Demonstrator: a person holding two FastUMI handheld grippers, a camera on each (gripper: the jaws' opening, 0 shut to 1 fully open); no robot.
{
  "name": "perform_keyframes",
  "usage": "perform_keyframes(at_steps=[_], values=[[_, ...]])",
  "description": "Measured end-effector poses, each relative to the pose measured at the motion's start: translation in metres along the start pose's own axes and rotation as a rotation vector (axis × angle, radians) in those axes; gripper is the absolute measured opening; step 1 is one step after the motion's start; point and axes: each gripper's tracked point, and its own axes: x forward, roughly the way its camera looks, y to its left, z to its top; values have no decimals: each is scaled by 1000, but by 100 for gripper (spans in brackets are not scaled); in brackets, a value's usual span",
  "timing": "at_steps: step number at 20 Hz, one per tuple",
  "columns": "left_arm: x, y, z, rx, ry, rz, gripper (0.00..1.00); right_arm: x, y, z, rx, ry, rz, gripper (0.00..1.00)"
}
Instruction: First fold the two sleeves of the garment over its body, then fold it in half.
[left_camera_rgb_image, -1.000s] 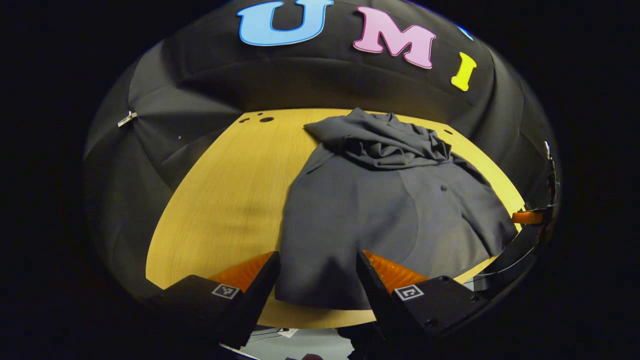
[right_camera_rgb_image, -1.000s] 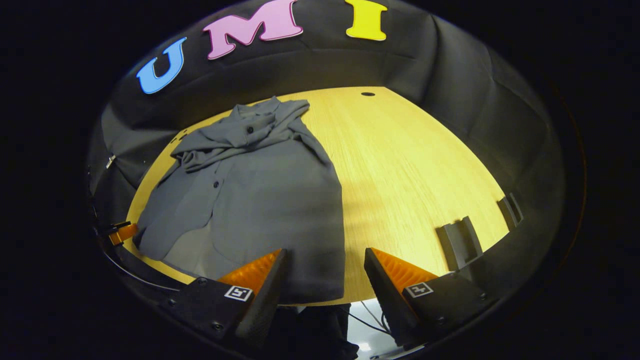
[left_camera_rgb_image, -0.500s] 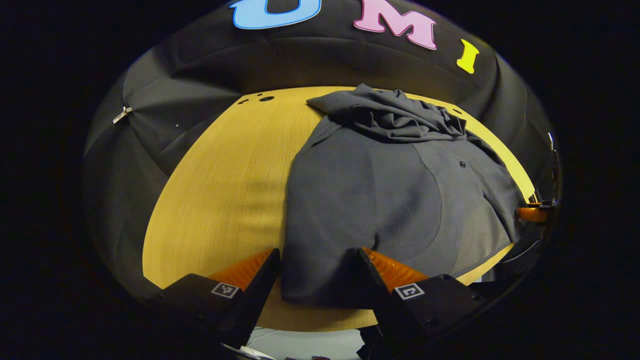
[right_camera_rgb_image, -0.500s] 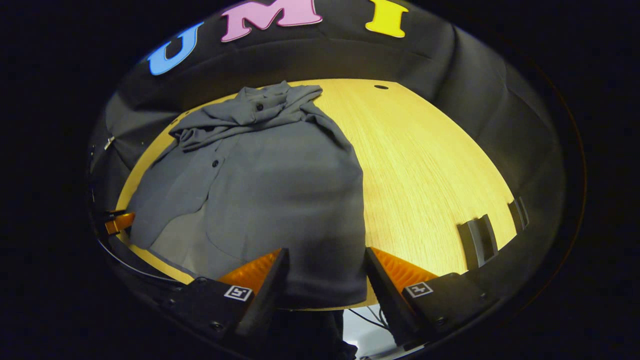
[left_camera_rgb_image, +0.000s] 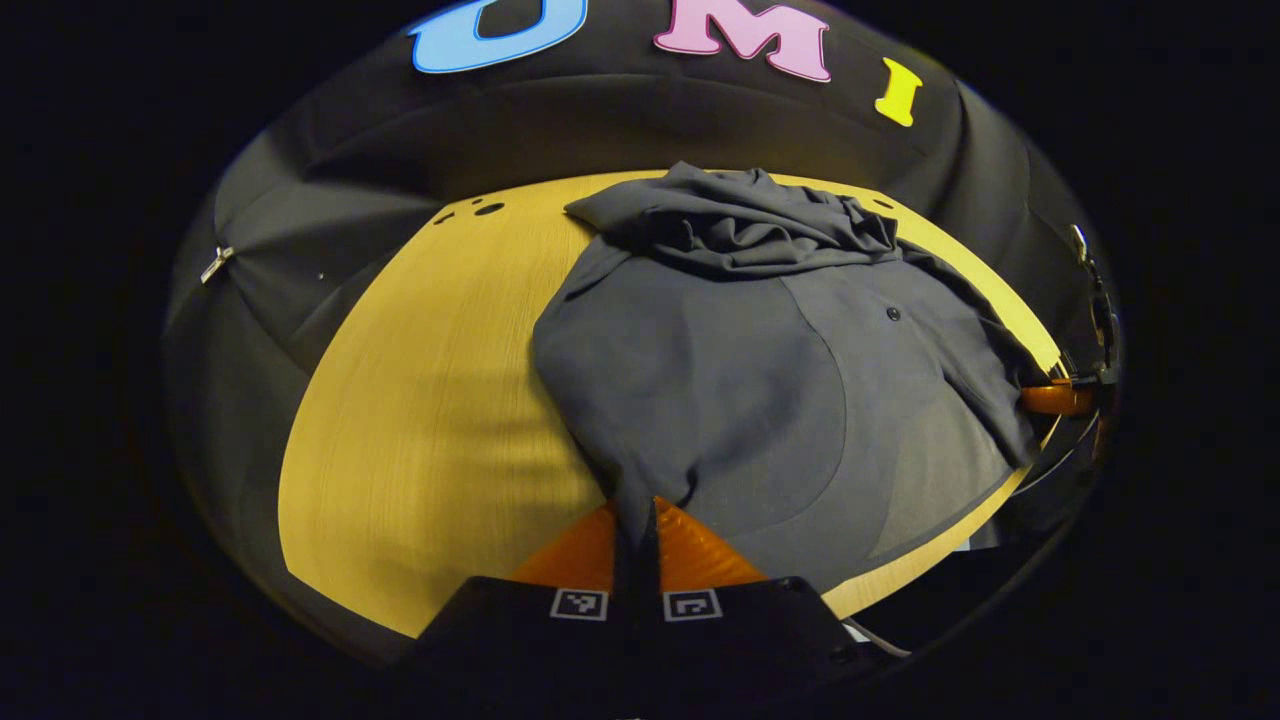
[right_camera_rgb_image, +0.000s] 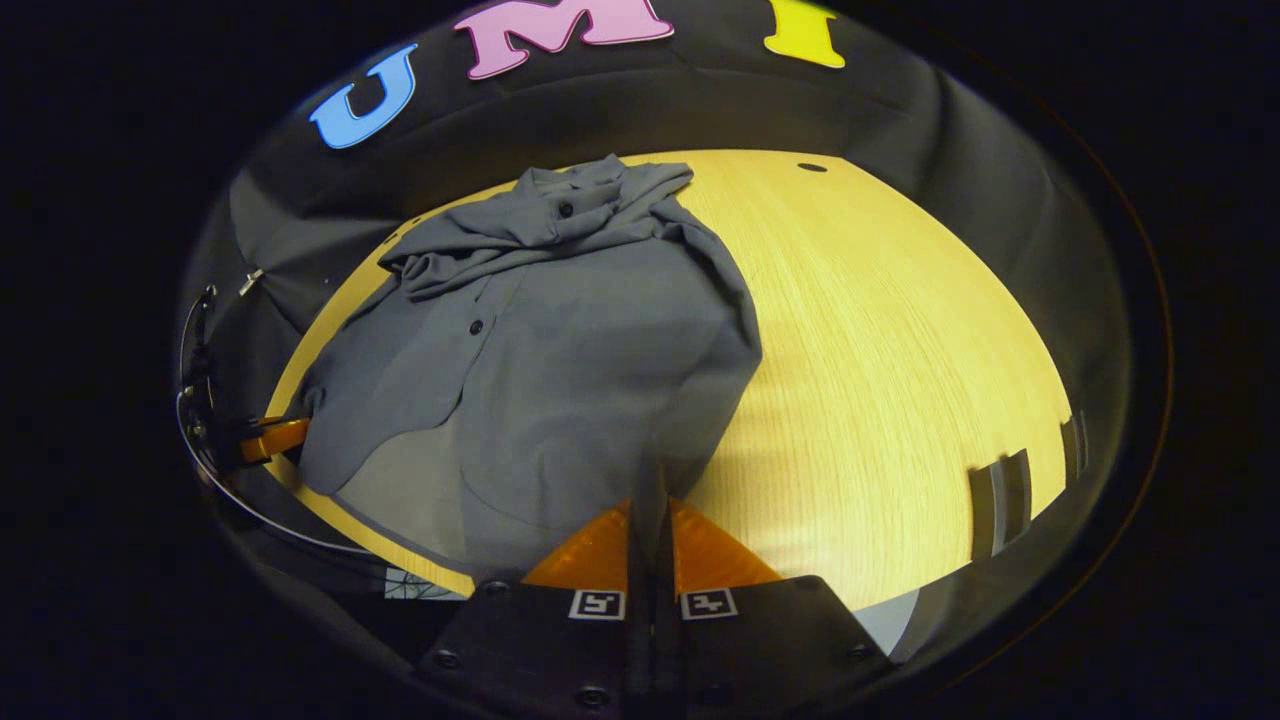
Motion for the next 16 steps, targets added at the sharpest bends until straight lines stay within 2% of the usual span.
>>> perform_keyframes(at_steps=[3,10,13,16], values=[[-22,-7,-12,-41,31,-52,6,-19,-1,-11,9,-5,9,5],[-67,-16,-42,-77,85,-91,6,-60,-5,-29,44,13,36,5],[-84,-23,-20,-145,73,-124,6,-77,4,-2,78,-53,85,5],[-101,-27,31,-188,-8,-146,6,-91,8,38,60,-140,113,5]])
